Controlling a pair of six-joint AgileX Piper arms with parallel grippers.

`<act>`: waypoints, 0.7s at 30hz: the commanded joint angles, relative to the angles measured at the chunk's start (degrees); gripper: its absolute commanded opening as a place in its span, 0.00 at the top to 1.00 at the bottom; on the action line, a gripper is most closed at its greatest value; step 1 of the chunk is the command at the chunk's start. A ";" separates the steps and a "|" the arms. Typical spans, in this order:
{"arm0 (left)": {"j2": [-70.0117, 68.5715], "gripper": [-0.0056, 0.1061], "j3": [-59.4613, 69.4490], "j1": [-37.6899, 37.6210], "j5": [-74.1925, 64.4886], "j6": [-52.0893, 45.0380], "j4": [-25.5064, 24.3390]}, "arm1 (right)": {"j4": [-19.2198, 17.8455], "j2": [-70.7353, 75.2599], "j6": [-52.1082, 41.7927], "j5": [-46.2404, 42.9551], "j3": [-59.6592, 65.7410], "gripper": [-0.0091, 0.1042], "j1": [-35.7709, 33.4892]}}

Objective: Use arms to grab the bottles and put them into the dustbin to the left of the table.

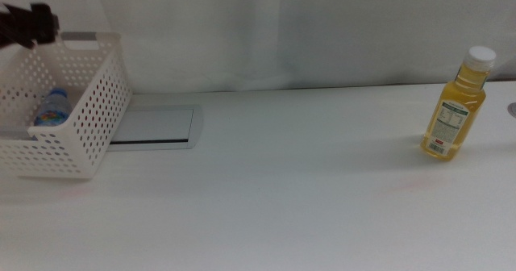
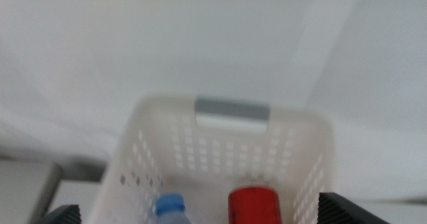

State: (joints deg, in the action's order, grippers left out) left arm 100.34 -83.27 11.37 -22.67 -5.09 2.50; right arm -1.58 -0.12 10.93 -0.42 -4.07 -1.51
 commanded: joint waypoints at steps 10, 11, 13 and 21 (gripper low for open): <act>-16.45 0.12 0.03 -0.44 -6.30 -0.41 5.66 | -0.07 1.79 -0.51 -0.36 0.20 0.01 -0.25; -17.69 0.12 0.03 -1.08 -6.77 -0.52 5.66 | -0.07 1.79 -0.51 -0.36 0.20 0.01 -0.25; -19.67 0.12 0.12 -2.63 -7.14 -1.76 5.66 | -0.07 1.79 -0.51 -0.44 0.20 0.01 -0.25; -27.93 0.12 3.50 -14.56 -6.56 -4.12 5.54 | 3.96 1.79 1.15 -0.44 0.20 0.01 -0.25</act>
State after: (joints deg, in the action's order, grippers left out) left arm 74.13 -81.22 -0.91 -29.76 -8.86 7.31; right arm 0.72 -0.12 11.45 -0.52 -4.07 -1.51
